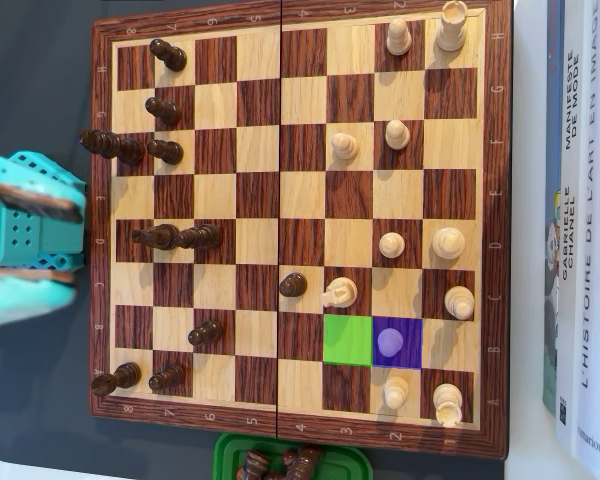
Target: Play chess
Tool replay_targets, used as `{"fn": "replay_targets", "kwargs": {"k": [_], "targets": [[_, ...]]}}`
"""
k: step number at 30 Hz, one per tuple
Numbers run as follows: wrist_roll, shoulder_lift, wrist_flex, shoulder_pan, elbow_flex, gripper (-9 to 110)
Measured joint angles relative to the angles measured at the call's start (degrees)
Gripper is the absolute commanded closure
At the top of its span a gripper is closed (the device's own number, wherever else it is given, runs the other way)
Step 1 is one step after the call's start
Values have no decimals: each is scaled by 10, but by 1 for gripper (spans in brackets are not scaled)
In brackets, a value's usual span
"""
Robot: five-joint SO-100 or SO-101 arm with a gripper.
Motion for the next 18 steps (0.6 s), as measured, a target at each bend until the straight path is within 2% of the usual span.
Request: {"fn": "replay_targets", "kwargs": {"k": [11, 18], "targets": [[0, -388, 156, 68, -225, 85], [0, -586, 180, 69, -390, 85]]}}
